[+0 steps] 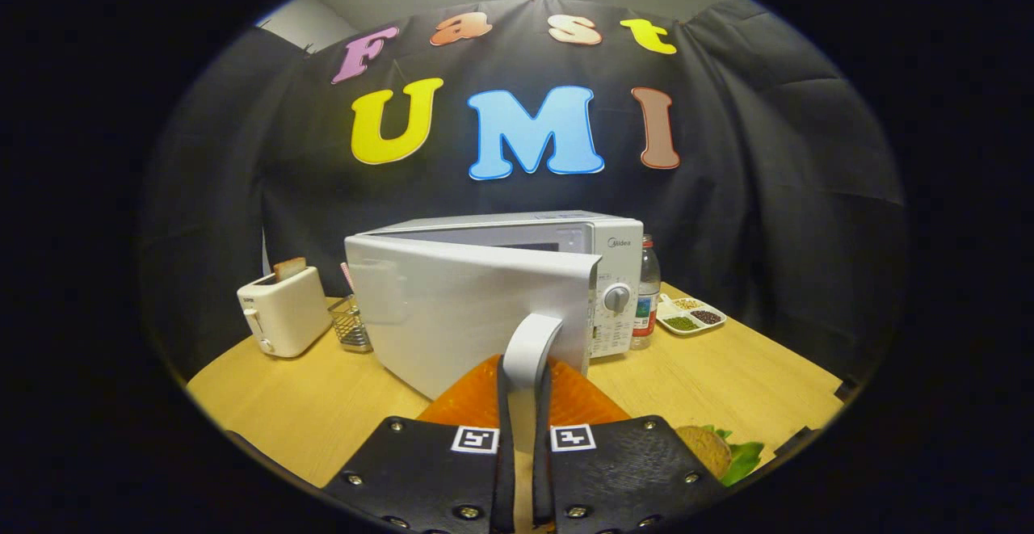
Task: Open the microwave, put the food inside, and close the microwave door.
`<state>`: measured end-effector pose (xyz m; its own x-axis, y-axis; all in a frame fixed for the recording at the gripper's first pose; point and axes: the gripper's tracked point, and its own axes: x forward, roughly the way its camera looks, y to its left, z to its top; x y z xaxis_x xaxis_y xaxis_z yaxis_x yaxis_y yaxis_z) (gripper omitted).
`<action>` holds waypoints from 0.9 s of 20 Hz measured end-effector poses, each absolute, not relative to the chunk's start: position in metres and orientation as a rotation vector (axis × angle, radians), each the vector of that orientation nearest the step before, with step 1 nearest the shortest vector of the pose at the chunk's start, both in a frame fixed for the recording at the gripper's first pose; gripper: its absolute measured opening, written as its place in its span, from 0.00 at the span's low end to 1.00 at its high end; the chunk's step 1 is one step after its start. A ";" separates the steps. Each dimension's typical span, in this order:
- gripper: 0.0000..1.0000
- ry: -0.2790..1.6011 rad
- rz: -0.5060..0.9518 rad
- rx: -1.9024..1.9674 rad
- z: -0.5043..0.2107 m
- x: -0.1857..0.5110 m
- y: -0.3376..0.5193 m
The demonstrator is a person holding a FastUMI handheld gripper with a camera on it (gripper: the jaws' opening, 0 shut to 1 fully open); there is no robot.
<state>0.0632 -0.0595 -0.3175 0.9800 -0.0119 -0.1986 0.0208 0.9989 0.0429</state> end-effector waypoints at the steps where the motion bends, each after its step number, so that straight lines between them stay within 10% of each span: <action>1: 0.09 0.183 -0.005 0.043 -0.317 0.052 -0.046; 18: 0.10 0.020 0.016 0.015 -0.320 -0.022 0.161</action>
<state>-0.0223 0.1606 -0.3202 0.9997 0.0160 -0.0195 -0.0157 0.9998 0.0150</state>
